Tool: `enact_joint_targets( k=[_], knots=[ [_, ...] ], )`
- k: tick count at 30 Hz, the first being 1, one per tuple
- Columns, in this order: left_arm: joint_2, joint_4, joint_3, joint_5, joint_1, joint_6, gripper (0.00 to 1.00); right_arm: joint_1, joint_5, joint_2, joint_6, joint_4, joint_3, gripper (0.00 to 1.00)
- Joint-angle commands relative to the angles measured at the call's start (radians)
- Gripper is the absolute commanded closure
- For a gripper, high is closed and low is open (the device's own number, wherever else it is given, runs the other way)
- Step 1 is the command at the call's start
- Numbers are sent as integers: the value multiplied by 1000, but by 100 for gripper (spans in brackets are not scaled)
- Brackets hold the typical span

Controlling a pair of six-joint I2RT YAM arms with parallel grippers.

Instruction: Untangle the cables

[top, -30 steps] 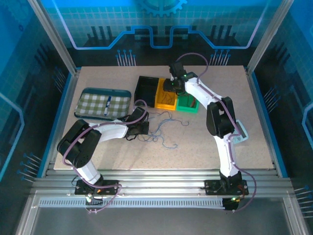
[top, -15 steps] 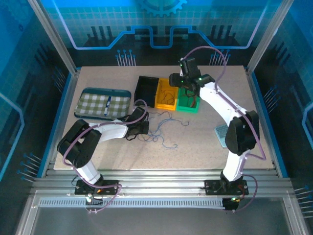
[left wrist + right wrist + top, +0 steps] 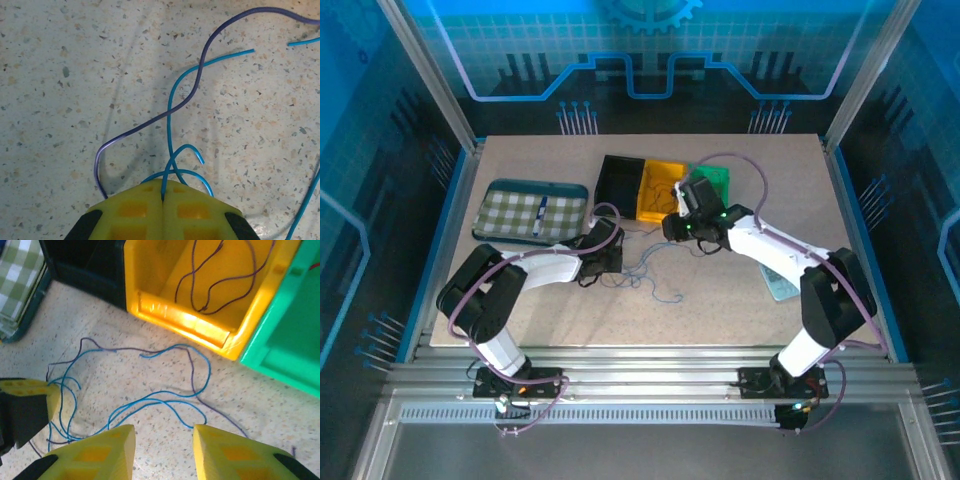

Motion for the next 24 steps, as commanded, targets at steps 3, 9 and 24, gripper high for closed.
enact_joint_targets(
  k=[3,9,24],
  knots=[
    [-31,-21,-22,-29,-12,-20,100,7,-19,94,18,70,12,64],
    [-41,-27,-24,-32,-15,-15,100,4,-1,237,-4,47,86,62],
    [-58,-42,-29,-39,-17,-8,100,-17,69,409,-53,-11,239,67]
  ],
)
